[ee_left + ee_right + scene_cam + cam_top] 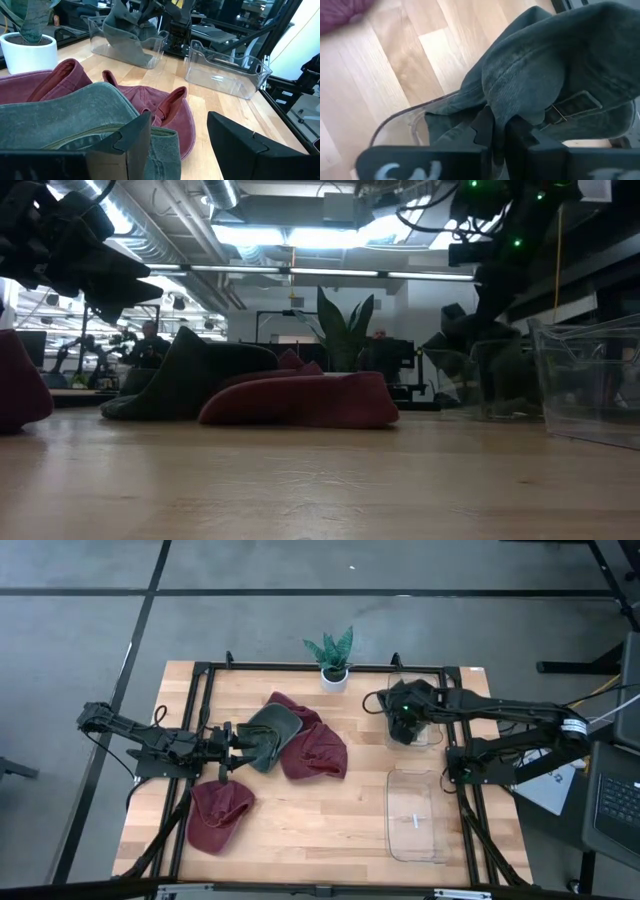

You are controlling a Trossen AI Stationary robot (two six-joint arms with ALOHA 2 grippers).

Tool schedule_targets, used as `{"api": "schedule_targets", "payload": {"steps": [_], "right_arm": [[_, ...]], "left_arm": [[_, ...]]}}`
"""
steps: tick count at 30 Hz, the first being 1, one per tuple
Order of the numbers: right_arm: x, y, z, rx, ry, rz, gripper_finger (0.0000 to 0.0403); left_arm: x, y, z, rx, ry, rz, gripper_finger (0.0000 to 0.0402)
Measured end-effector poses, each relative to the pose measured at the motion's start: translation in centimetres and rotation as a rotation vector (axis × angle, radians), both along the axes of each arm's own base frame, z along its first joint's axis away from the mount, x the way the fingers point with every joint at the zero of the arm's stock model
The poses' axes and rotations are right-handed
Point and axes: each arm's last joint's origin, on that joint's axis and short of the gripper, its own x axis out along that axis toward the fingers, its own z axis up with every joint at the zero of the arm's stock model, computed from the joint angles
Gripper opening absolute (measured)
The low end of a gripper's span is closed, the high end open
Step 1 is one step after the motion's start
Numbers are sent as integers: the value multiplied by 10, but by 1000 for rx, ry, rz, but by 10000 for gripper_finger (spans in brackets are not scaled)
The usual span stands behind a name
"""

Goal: Pick & Place hat
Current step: Put the right black cap into the top transparent bin, then put the black cap into the top transparent bin

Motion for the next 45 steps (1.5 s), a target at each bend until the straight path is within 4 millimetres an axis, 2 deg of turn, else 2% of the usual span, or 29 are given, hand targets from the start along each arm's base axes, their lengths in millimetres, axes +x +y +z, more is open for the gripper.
{"api": "schedule_targets", "payload": {"steps": [8, 11, 23, 28, 36, 45], "right_arm": [[4, -1, -5, -3, 31, 23, 33], [5, 0, -4, -12, 30, 44, 45], [4, 5, 6, -77, -33, 49, 190], [-3, 9, 14, -118, -62, 51, 229], [-16, 19, 27, -129, -117, 87, 241], [-41, 32, 40, -108, -176, 145, 241]], "left_arm": [[0, 0, 0, 0, 0, 1, 191], [0, 0, 0, 0, 0, 1, 189], [0, 0, 0, 0, 0, 0, 190], [0, 0, 0, 0, 0, 0, 191], [0, 0, 0, 0, 1, 0, 191], [0, 0, 0, 0, 0, 0, 191]]}}
